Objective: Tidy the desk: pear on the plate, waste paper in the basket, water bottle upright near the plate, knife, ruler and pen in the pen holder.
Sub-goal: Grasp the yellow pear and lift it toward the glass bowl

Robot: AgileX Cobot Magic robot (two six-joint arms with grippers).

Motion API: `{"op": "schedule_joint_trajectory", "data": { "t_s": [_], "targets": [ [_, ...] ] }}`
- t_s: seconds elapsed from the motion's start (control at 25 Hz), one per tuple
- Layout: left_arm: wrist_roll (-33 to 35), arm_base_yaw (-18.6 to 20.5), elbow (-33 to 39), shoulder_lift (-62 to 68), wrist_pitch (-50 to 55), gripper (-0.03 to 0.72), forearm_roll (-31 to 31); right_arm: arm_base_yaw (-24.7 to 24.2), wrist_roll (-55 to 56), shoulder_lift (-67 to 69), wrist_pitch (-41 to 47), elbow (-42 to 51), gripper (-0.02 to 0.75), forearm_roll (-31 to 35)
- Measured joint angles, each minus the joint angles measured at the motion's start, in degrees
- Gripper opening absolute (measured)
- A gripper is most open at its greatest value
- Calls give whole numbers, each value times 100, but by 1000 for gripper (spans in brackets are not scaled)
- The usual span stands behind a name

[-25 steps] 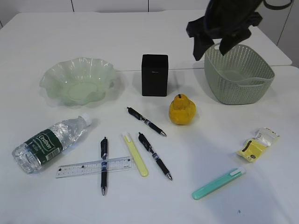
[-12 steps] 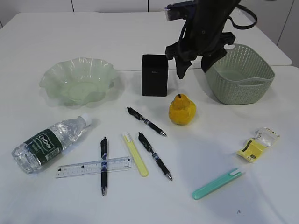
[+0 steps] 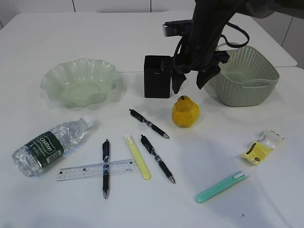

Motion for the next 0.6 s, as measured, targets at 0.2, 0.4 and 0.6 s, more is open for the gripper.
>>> {"op": "schedule_joint_trajectory", "data": {
  "t_s": [0.2,0.4,0.6],
  "targets": [
    [0,0,0,0,0,526,0,0,-11,0,0,-4,551,4],
    [0,0,0,0,0,526,0,0,-11,65,-8,-58,552,81],
    [0,0,0,0,0,526,0,0,-11,360,-21,-315,552,264]
  ]
}}
